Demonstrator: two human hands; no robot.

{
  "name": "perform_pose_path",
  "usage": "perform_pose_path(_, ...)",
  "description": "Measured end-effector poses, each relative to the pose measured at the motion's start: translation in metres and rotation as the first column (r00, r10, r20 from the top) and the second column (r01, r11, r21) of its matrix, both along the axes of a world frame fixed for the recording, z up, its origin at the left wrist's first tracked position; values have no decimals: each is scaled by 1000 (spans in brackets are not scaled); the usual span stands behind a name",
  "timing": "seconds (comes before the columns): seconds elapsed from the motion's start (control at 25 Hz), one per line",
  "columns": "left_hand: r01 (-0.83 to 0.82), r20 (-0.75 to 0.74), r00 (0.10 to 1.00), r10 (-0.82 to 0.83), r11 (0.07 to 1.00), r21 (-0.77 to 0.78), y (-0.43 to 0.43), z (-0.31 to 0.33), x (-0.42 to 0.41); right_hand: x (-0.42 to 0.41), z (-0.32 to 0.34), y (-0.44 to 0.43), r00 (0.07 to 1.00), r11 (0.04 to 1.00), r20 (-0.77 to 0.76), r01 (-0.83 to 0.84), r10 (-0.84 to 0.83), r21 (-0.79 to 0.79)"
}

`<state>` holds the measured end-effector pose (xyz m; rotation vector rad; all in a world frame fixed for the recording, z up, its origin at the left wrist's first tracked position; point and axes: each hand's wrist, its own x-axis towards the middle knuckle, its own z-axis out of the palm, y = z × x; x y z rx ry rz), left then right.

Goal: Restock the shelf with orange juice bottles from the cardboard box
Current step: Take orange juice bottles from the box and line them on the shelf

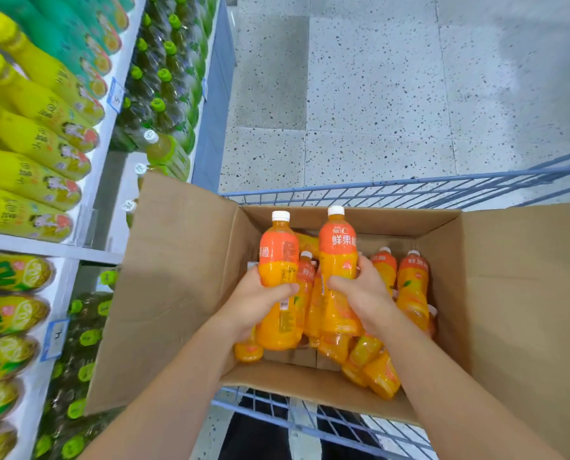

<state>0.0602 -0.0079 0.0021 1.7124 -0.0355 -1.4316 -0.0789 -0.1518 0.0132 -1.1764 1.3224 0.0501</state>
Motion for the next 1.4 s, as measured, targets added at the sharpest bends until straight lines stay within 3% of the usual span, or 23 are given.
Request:
perform_pose_path(0.28, 45, 277, 961, -29, 997, -55, 35, 98, 18, 8, 106, 30, 988, 948, 105, -78, 115, -310)
perform_pose_path(0.64, -136, 609, 768, 200, 979, -150, 69, 208, 34, 30, 213, 56, 902, 847, 290, -136, 321, -514)
perform_pose_path(0.88, -362, 698, 576, 425, 898, -248, 127, 288, 6, 54, 275, 83, 703, 785, 447, -260, 553, -563)
perform_pose_path(1.12, -579, 757, 324, 568, 752, -316, 214, 357, -35, 79, 335, 157, 396, 643, 507, -438, 766, -628)
perform_pose_path(1.4, -714, 784, -10, 621, 545, -440, 334, 420, -73, 104, 386, 282, 122, 499, 523, -537, 844, -680)
